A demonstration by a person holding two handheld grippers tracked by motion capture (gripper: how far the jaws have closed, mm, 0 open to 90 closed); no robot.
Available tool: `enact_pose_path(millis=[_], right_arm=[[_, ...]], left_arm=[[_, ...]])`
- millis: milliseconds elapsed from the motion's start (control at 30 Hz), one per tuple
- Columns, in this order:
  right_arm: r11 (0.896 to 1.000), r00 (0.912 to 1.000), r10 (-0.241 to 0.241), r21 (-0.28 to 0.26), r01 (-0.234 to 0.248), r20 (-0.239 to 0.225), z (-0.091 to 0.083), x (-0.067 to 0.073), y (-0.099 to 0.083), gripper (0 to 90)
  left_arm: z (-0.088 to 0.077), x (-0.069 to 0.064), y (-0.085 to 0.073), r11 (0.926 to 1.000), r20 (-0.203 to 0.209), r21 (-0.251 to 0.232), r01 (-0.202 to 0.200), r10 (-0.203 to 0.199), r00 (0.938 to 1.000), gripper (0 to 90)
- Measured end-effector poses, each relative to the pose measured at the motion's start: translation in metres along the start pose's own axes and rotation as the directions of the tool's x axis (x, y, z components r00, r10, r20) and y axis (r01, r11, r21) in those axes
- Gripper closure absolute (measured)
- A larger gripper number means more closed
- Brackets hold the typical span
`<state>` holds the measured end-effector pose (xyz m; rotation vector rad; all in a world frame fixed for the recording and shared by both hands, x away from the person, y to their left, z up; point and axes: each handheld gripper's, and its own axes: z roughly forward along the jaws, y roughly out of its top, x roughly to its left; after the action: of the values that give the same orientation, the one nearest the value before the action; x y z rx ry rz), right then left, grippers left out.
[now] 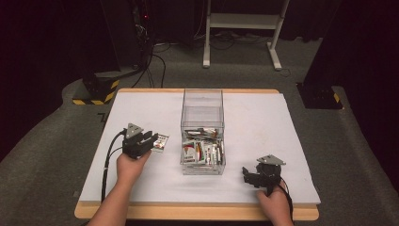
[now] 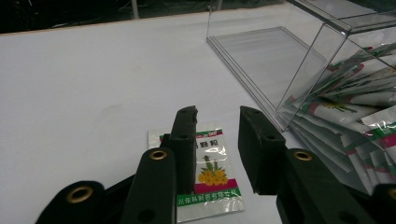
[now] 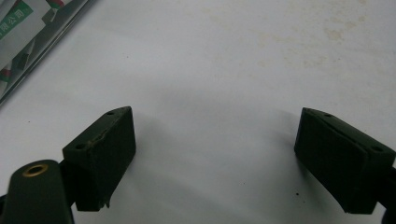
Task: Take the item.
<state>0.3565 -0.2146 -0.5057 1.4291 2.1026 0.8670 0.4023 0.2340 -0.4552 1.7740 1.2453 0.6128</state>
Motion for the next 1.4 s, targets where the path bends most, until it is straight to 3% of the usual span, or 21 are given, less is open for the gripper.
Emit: enact_pose_path(millis=[400, 800, 1067, 1200, 1400], right_arm=[[1.0, 1.0, 0.0, 0.0, 0.0, 0.0, 0.0, 0.0, 0.0, 12.5], [1.0, 1.0, 0.001, 0.001, -0.001, 0.0, 0.0, 0.0, 0.0, 12.6], [1.0, 1.0, 0.001, 0.001, -0.001, 0.0, 0.0, 0.0, 0.0, 12.6], [1.0, 1.0, -0.001, -0.001, 0.001, 0.001, 0.0, 0.0, 0.0, 12.6], [1.0, 1.0, 0.0, -0.002, 0.0, 0.002, 0.0, 0.0, 0.0, 12.6]], left_arm=[[-0.014, 0.003, -0.012, 0.9998, 0.011, 0.018, 0.009, -0.009, 0.9999, 58.8], [-0.031, 0.005, -0.038, 0.999, 0.041, 0.044, -0.013, 0.011, 0.9991, 52.3], [-0.043, 0.001, -0.066, 0.9941, 0.075, 0.095, -0.052, 0.045, 0.9962, 48.6], [-0.047, -0.006, -0.082, 0.9875, 0.079, 0.12, -0.103, 0.094, 0.9925, 48.1], [-0.048, -0.014, -0.091, 0.9769, 0.063, 0.155, -0.147, 0.139, 0.9883, 42.9]])
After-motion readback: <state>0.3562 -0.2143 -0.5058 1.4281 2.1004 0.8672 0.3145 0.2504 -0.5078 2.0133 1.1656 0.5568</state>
